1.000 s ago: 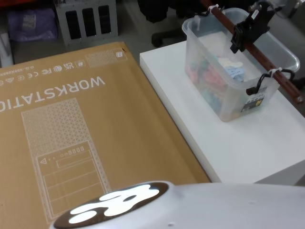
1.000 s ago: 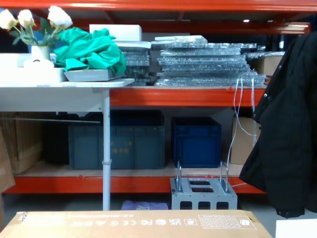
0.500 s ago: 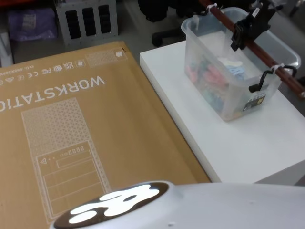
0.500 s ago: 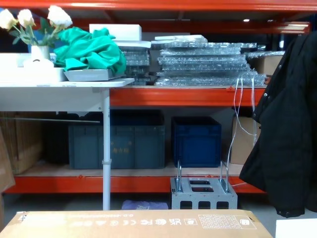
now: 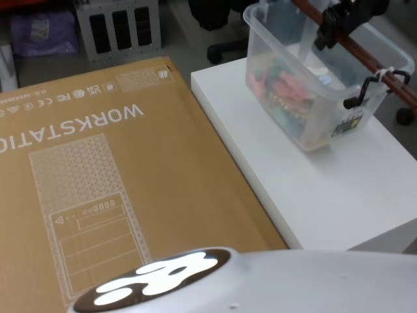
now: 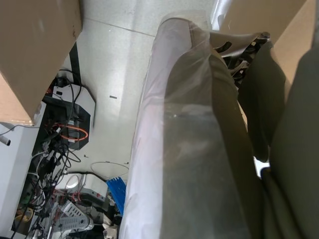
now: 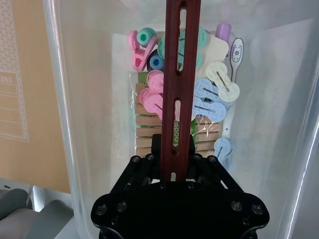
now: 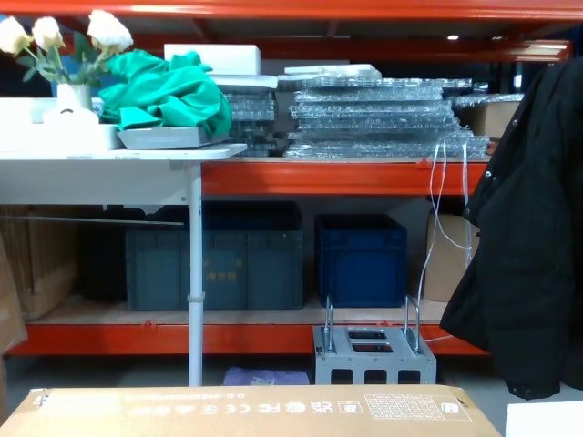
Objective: Use one hand to grasp the basket and place it at the designated location.
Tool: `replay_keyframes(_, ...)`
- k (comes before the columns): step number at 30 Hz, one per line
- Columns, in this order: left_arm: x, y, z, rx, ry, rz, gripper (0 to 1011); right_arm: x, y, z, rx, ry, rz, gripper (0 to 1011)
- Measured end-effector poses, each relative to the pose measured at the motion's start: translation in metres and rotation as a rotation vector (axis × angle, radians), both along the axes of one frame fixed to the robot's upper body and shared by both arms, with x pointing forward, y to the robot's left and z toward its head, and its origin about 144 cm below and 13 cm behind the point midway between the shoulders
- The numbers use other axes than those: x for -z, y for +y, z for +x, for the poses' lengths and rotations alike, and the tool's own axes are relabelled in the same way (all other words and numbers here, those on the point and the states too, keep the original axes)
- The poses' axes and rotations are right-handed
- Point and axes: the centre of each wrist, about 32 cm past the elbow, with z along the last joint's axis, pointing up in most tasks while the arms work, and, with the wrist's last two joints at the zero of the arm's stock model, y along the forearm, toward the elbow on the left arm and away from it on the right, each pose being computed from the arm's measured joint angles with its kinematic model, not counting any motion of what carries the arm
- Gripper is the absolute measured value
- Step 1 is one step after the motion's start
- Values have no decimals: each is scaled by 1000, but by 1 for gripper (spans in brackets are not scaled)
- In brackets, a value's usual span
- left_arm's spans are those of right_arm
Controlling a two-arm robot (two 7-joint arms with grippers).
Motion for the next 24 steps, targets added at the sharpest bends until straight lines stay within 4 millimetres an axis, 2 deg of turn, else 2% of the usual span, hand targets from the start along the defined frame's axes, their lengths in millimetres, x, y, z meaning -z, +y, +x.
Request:
replay_keyframes(16,0,0,0,0,0,0,0,-33,2,-15,-35,-73,28,233)
replay_keyframes(24,0,0,0,0,0,0,0,-48,17,-23,-106,-108,24,233)
